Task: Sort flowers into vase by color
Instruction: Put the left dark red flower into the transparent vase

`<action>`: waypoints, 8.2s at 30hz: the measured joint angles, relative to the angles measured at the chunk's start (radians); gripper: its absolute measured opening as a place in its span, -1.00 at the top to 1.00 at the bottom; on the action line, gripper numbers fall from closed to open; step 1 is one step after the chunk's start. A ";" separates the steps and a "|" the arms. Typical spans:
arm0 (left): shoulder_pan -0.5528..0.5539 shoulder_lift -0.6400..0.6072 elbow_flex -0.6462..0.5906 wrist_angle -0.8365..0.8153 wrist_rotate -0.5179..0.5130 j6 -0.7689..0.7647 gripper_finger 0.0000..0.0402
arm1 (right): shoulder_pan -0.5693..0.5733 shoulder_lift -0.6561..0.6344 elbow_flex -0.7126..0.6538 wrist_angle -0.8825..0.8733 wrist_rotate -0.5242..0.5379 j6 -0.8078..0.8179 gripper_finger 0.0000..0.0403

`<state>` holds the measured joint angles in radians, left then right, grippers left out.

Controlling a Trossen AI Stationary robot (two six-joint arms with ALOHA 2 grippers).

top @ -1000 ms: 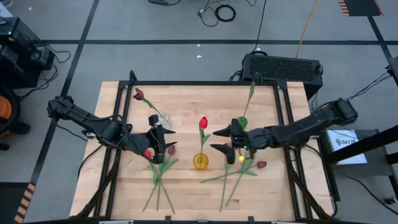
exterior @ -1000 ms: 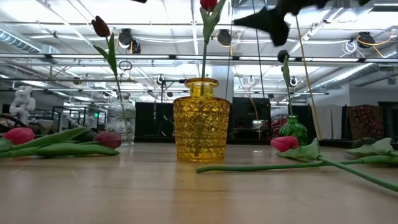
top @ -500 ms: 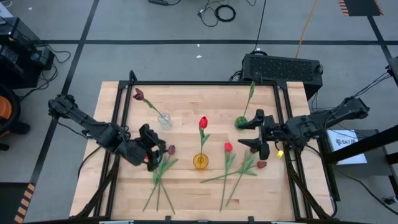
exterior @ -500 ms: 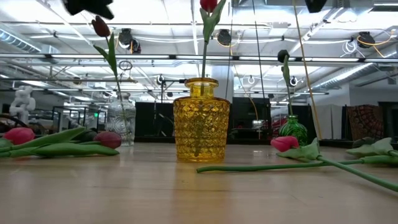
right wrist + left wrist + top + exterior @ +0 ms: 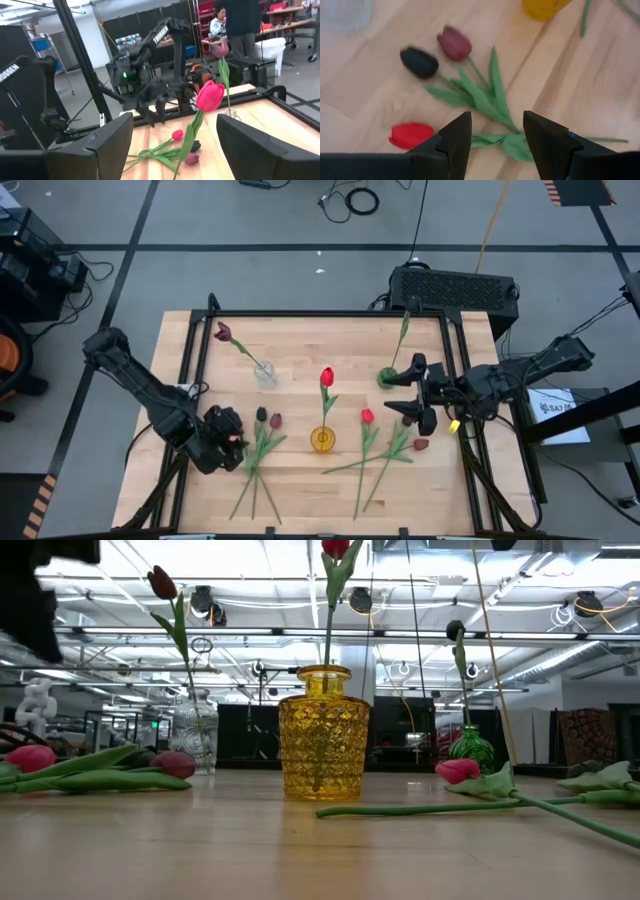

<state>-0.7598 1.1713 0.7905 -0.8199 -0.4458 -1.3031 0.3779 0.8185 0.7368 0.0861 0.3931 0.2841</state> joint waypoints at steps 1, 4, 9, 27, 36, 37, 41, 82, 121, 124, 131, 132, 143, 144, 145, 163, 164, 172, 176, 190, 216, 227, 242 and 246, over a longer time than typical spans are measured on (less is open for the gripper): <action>-0.008 0.000 -0.020 0.016 -0.006 -0.023 0.07 | 0.000 0.000 0.000 0.007 0.000 -0.008 -0.38; -0.021 0.000 -0.071 0.067 -0.046 -0.084 0.07 | 0.000 0.000 0.000 0.016 0.000 -0.020 -0.38; -0.020 0.000 -0.145 0.188 -0.116 -0.152 0.07 | 0.000 0.000 0.000 0.016 -0.001 -0.041 -0.38; -0.022 0.166 -0.191 0.346 -0.040 -0.212 0.07 | 0.000 0.000 0.000 0.008 -0.007 -0.059 -0.38; -0.020 0.209 -0.191 0.405 -0.032 -0.210 0.07 | 0.011 0.000 0.000 0.009 -0.007 -0.057 -0.38; -0.020 0.209 -0.191 0.412 -0.030 -0.209 0.07 | 0.011 0.000 0.000 0.009 -0.007 -0.057 -0.38; -0.019 0.209 -0.178 0.418 0.022 -0.203 0.07 | 0.011 0.000 0.000 0.009 -0.006 -0.059 -0.38; 0.124 0.220 -0.110 0.168 0.049 -0.174 0.07 | 0.010 0.001 0.000 -0.016 -0.006 -0.036 -0.38; 0.208 0.472 0.069 0.231 -0.016 0.184 0.07 | 0.010 0.001 0.000 -0.041 -0.006 -0.034 -0.38; 0.212 0.489 0.069 0.233 -0.015 0.183 0.07 | 0.010 0.001 0.000 -0.041 -0.006 -0.034 -0.38; 0.244 0.527 0.069 0.236 -0.015 0.184 0.10 | 0.010 0.001 0.000 -0.041 -0.006 -0.034 -0.38; 0.250 0.528 0.069 0.237 -0.015 0.184 0.13 | 0.010 0.001 0.000 -0.041 -0.006 -0.034 -0.38; 0.282 0.520 0.069 0.238 0.004 0.236 0.94 | 0.010 0.001 0.000 -0.045 -0.006 -0.034 -0.38; 0.282 0.512 0.070 0.238 0.003 0.237 0.94 | 0.010 0.001 0.000 -0.045 -0.006 -0.034 -0.38; 0.282 0.504 0.075 0.232 0.001 0.237 0.93 | 0.010 0.001 0.000 -0.045 -0.006 -0.034 -0.38; 0.232 0.140 0.208 0.163 -0.352 0.411 0.92 | 0.010 0.001 0.000 -0.053 -0.006 -0.035 -0.38; 0.225 0.121 0.209 0.163 -0.378 0.426 0.92 | 0.010 0.001 0.000 -0.053 -0.006 -0.035 -0.38; 0.198 0.015 0.234 0.345 -0.539 0.671 0.92 | 0.010 0.001 0.000 -0.052 -0.006 -0.036 -0.38; 0.201 0.000 0.243 0.523 -0.603 0.886 0.92 | 0.010 0.001 0.000 -0.035 -0.005 -0.042 -0.38; 0.323 0.000 0.244 0.929 -0.642 1.359 0.92 | 0.010 0.001 0.000 -0.030 -0.005 -0.046 -0.38; 0.792 0.001 0.158 1.228 -0.284 1.650 0.92 | 0.010 0.002 0.000 -0.031 -0.005 -0.061 -0.38; 0.851 0.001 0.077 1.290 -0.284 1.623 0.92 | 0.010 0.002 0.000 -0.037 -0.005 -0.061 -0.38; 0.871 0.001 0.069 1.141 -0.353 1.502 0.55 | 0.010 0.003 0.000 -0.039 -0.005 -0.058 -0.38; 0.868 0.000 0.069 1.015 -0.355 1.384 0.34 | 0.010 0.003 0.000 -0.039 -0.006 -0.057 -0.38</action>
<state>0.1081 1.1717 0.8597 0.1955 -0.8005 0.0813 0.3882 0.8211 0.7368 0.0466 0.3875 0.2268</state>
